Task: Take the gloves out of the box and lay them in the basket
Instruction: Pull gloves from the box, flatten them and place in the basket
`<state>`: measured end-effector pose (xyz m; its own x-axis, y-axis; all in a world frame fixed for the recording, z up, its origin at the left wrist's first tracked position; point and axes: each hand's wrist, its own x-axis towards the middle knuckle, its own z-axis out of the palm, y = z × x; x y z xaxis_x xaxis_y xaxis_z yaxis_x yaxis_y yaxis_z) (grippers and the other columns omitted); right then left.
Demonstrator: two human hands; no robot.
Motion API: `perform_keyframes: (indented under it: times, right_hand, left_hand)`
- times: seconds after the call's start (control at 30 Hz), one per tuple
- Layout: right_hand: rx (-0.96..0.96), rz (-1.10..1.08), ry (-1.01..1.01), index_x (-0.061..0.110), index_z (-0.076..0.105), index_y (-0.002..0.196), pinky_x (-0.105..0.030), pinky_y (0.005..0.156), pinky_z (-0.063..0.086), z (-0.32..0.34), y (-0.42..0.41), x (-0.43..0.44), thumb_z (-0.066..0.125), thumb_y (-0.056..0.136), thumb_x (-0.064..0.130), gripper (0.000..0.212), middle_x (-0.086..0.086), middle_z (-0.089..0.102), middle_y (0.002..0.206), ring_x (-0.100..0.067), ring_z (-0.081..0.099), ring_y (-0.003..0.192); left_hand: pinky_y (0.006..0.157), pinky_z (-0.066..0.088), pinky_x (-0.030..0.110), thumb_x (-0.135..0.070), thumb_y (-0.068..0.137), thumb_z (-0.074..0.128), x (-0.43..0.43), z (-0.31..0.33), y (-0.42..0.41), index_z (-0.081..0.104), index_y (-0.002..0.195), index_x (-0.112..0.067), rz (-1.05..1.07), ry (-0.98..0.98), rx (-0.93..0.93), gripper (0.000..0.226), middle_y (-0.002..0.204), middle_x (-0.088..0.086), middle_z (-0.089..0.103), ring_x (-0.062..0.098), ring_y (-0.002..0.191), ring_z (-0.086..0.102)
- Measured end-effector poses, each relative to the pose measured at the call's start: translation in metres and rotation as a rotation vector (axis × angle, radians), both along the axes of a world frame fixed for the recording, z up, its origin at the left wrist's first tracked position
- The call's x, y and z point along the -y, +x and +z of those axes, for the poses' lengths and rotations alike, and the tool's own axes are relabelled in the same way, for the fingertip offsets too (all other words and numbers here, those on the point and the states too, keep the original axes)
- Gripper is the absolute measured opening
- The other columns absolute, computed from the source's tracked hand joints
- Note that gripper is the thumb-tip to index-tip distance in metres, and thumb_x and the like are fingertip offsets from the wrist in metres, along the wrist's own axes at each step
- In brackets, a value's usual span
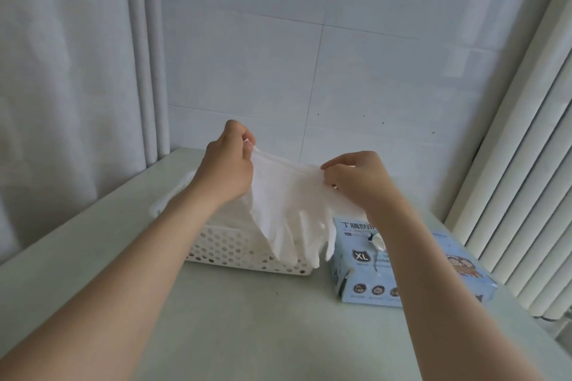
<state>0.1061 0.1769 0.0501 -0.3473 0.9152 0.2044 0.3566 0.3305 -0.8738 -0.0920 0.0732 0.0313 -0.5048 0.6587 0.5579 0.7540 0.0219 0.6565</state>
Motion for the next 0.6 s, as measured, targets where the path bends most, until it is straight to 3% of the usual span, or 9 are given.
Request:
perform_keyframes:
  times: [0.07,0.17,0.33,0.43,0.5,0.6]
  right_hand:
    - [-0.044,-0.039,0.081,0.023,0.08,0.091,-0.021,0.055,0.047,-0.005,-0.011,0.0,0.063,0.082,0.007,0.024,0.0,0.076,0.076,-0.015,0.064,0.062]
    - [-0.039,-0.044,0.27,0.025,0.075,0.101,-0.024,0.066,0.051,-0.019,-0.031,0.001,0.062,0.086,0.005,0.028,0.004,0.076,0.081,-0.016,0.068,0.081]
    - [0.057,-0.021,0.439,0.022,0.07,0.115,-0.026,0.086,0.05,-0.044,-0.054,-0.002,0.069,0.099,0.01,0.02,-0.002,0.061,0.122,-0.008,0.063,0.084]
    - [0.248,0.034,0.455,0.024,0.072,0.12,-0.024,0.093,0.038,-0.04,-0.051,0.002,0.067,0.101,0.013,0.022,-0.005,0.054,0.131,-0.017,0.055,0.106]
    - [0.398,0.101,0.524,0.025,0.075,0.119,-0.026,0.097,0.033,-0.026,-0.044,0.01,0.068,0.1,0.021,0.021,-0.003,0.062,0.129,-0.022,0.051,0.122]
    - [0.586,0.333,0.466,0.028,0.074,0.126,-0.029,0.098,0.039,-0.005,-0.032,0.022,0.074,0.097,0.041,0.032,0.004,0.065,0.125,-0.015,0.056,0.118]
  left_hand:
    - [0.058,0.034,0.027,-0.017,0.11,0.037,0.0,-0.003,-0.005,0.05,0.115,-0.013,0.01,-0.029,0.003,0.014,0.08,0.0,0.05,0.014,0.072,0.05]
    - [0.059,0.034,0.031,-0.015,0.109,0.038,0.0,-0.011,-0.017,0.043,0.115,-0.016,0.071,-0.064,-0.008,0.009,0.084,0.001,0.052,0.015,0.074,0.051]
    - [0.064,0.046,0.045,0.008,0.093,0.037,0.009,-0.022,-0.033,0.03,0.109,-0.024,0.231,-0.201,-0.189,0.036,0.091,0.004,0.053,0.029,0.077,0.054]
    - [0.061,0.042,0.04,0.013,0.087,0.04,0.014,-0.025,-0.037,0.043,0.108,-0.022,0.278,-0.345,-0.27,0.041,0.105,0.005,0.053,0.029,0.085,0.055]
    - [0.07,0.041,0.037,0.012,0.089,0.046,0.014,-0.026,-0.039,0.055,0.11,-0.023,0.321,-0.437,-0.343,0.042,0.116,0.006,0.05,0.029,0.1,0.053]
    - [0.091,0.037,0.037,0.005,0.096,0.05,0.01,-0.022,-0.038,0.065,0.109,-0.034,0.316,-0.542,-0.542,0.044,0.122,0.001,0.045,0.029,0.114,0.04]
